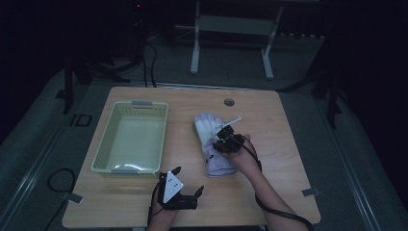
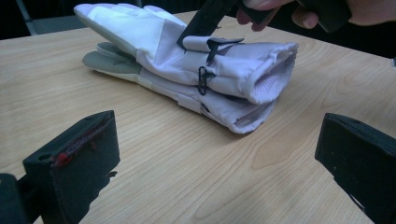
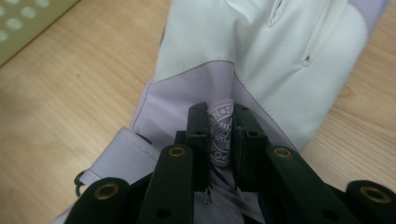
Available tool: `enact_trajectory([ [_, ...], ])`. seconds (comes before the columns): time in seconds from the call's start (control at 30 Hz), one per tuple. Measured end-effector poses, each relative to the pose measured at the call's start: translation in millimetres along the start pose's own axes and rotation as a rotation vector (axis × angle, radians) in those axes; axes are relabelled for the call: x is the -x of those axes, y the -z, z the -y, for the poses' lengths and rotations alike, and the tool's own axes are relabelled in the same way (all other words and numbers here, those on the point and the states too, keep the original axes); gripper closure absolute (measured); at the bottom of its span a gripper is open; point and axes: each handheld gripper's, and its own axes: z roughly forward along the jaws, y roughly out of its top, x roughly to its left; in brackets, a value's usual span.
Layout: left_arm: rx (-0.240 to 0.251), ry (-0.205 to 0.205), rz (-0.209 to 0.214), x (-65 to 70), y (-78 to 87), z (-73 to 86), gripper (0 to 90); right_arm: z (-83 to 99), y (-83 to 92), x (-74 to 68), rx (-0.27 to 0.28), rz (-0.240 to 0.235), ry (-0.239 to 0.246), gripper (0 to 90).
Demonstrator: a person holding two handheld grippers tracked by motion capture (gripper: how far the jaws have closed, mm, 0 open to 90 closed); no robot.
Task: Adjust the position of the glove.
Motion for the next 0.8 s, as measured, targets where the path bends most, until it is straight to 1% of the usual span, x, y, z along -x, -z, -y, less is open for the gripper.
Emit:
enact_trajectory([
  [0.03, 0.001, -0.001, 0.000, 0.0, 0.1, 0.0, 0.0, 2.5, 1.5, -1.0, 0.011, 0.023, -0.019, 79.3],
  [0.07, 0.001, -0.001, 0.000, 0.0, 0.1, 0.0, 0.0, 2.5, 1.5, -1.0, 0.011, 0.023, -0.019, 79.3],
  [0.1, 0.002, -0.001, 0.000, 0.1, 0.1, 0.1, 0.0, 3.7, 2.4, -0.4, 0.017, 0.036, -0.030, 79.2],
  [0.13, 0.003, 0.000, 0.000, 0.1, 0.1, 0.1, 0.0, 5.4, 3.5, 1.0, 0.027, 0.043, -0.059, 79.2],
  [0.17, 0.003, -0.001, 0.000, 0.1, 0.1, 0.1, 0.0, 9.5, 5.3, 4.6, 0.046, 0.052, -0.106, 78.8],
  [0.2, 0.002, -0.001, 0.000, 0.2, 0.0, 0.0, 0.0, 9.5, 5.3, 4.6, 0.046, 0.052, -0.106, 78.8],
  [0.23, 0.001, -0.002, -0.001, 0.3, -0.1, 0.0, 0.0, 11.7, 5.8, 6.7, 0.052, 0.051, -0.129, 78.7],
  [0.33, 0.000, -0.003, -0.001, 0.4, -0.2, -0.1, 0.0, 15.8, 8.5, 9.8, 0.059, 0.081, -0.159, 78.7],
  [0.37, 0.000, -0.002, -0.001, 0.3, -0.2, -0.1, 0.0, 18.3, 10.8, 12.0, 0.064, 0.097, -0.177, 78.7],
  [0.47, -0.001, -0.001, -0.001, 0.4, -0.3, -0.1, 0.0, 20.7, 12.1, 14.1, 0.067, 0.106, -0.176, 78.0],
  [0.53, -0.002, -0.002, -0.001, 0.4, -0.5, -0.1, 0.0, 21.3, 12.0, 15.8, 0.067, 0.097, -0.178, 77.1],
  [0.57, -0.003, -0.003, -0.002, 0.4, -0.5, -0.2, 0.0, 19.7, 12.3, 15.6, 0.062, 0.094, -0.164, 74.4],
  [0.6, -0.002, -0.001, -0.002, 0.5, -0.5, -0.1, 0.0, 19.7, 12.3, 15.6, 0.062, 0.094, -0.164, 74.4],
  [0.63, -0.001, 0.001, -0.002, 0.2, -0.2, -0.1, 0.0, 17.8, 13.3, 14.5, 0.064, 0.100, -0.148, 71.0],
  [0.67, -0.001, 0.001, -0.002, 0.2, -0.2, -0.1, 0.0, 17.8, 13.3, 14.5, 0.064, 0.100, -0.148, 71.0],
  [0.7, -0.002, 0.002, 0.000, -0.1, -0.3, -0.1, 0.0, 16.6, 15.4, 14.3, 0.073, 0.095, -0.130, 68.4],
  [0.73, -0.002, 0.002, 0.000, -0.1, -0.3, -0.1, 0.0, 16.6, 15.4, 14.3, 0.073, 0.095, -0.130, 68.4],
  [0.8, -0.002, -0.002, -0.001, 0.3, -0.4, -0.1, 0.0, 16.2, 18.6, 16.1, 0.087, 0.081, -0.128, 64.1],
])
